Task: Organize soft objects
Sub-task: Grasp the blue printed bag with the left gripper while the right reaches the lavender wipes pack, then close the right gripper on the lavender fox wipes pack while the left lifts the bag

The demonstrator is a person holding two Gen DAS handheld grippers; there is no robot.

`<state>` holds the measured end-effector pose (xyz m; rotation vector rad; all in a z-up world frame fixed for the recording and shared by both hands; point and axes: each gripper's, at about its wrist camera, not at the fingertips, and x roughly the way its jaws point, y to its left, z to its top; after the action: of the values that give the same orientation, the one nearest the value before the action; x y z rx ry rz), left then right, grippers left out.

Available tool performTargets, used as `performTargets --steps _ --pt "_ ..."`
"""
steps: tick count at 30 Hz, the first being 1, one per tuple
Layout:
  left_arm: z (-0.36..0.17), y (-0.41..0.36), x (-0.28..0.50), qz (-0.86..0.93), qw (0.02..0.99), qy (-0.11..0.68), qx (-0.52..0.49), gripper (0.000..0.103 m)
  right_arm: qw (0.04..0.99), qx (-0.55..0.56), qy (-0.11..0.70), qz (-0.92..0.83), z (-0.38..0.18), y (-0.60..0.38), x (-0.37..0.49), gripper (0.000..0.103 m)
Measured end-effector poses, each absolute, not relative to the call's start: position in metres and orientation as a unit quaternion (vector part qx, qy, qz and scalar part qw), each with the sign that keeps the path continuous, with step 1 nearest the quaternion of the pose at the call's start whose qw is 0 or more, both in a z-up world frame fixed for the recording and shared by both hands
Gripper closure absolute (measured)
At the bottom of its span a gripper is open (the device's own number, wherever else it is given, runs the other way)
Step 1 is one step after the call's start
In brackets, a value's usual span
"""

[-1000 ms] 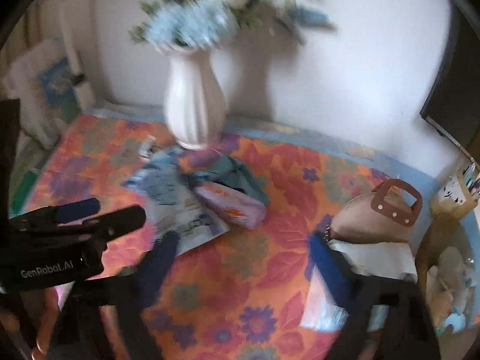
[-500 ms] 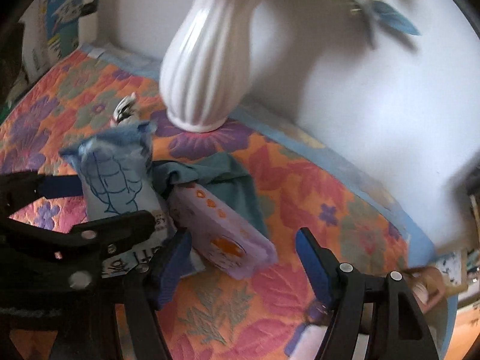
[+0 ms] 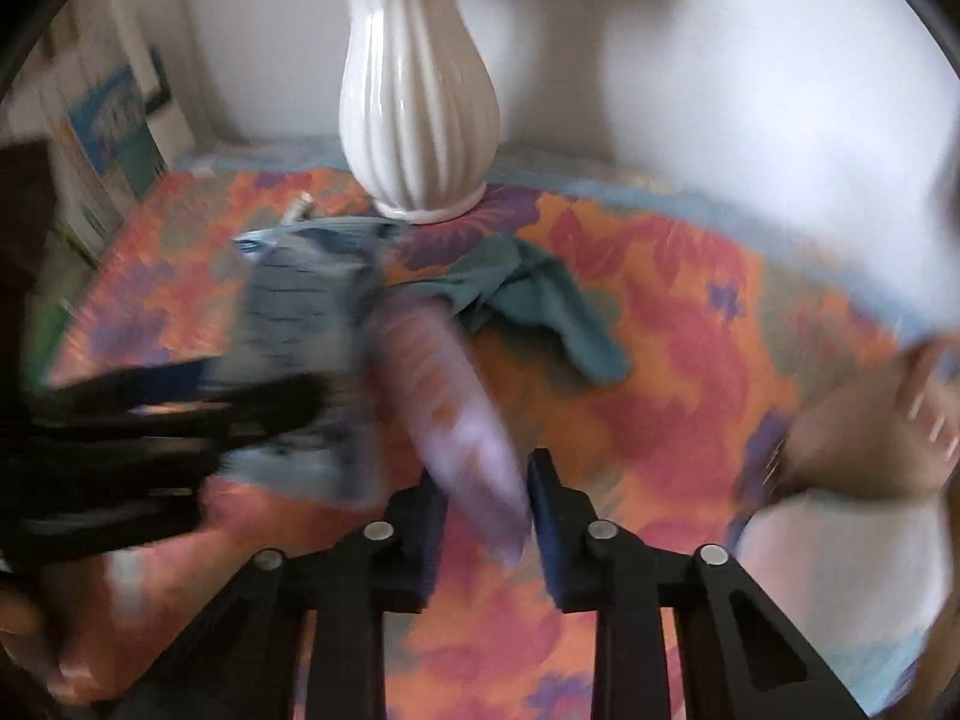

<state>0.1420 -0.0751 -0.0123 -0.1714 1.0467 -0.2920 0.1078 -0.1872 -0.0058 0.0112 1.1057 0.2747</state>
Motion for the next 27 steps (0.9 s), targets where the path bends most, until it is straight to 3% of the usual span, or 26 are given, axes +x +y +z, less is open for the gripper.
performTargets --steps 1,3,5,16,19,21,22,24,25,26,27 --pt "-0.012 -0.080 0.141 -0.136 0.861 0.486 -0.066 0.033 0.840 0.023 0.525 0.134 -0.004 -0.190 0.103 0.085" --pt "-0.012 -0.081 0.137 -0.148 0.863 0.479 -0.061 0.059 0.838 0.051 0.526 0.137 -0.002 -0.195 0.091 0.085" --pt "-0.008 -0.076 0.130 -0.157 0.863 0.476 -0.065 0.065 0.832 0.078 0.530 0.144 0.001 -0.201 0.075 0.085" --pt "0.002 -0.015 0.009 -0.225 0.832 0.502 -0.074 0.068 0.808 0.134 0.534 0.210 0.015 -0.190 -0.014 0.085" --pt "0.000 -0.006 -0.010 -0.217 0.838 0.498 -0.055 0.065 0.810 0.136 0.538 0.189 0.014 -0.193 -0.030 0.085" --pt "0.002 -0.007 -0.019 -0.175 0.860 0.480 -0.012 0.055 0.822 0.114 0.536 0.155 0.013 -0.197 -0.032 0.084" --pt "0.004 -0.008 -0.022 -0.166 0.866 0.472 0.003 0.050 0.824 0.104 0.540 0.137 0.011 -0.199 -0.032 0.082" --pt "0.007 -0.010 -0.025 -0.165 0.870 0.464 0.019 0.028 0.823 0.096 0.547 0.121 0.009 -0.202 -0.032 0.075" --pt "0.008 -0.011 -0.028 -0.171 0.871 0.461 0.020 0.017 0.823 0.095 0.546 0.121 0.007 -0.203 -0.033 0.063" --pt "0.008 -0.010 -0.031 -0.177 0.871 0.457 0.016 0.016 0.826 0.096 0.543 0.122 0.006 -0.204 -0.033 0.045" --pt "0.008 -0.008 -0.029 -0.181 0.871 0.458 0.010 0.016 0.829 0.095 0.537 0.121 0.006 -0.204 -0.035 0.040"
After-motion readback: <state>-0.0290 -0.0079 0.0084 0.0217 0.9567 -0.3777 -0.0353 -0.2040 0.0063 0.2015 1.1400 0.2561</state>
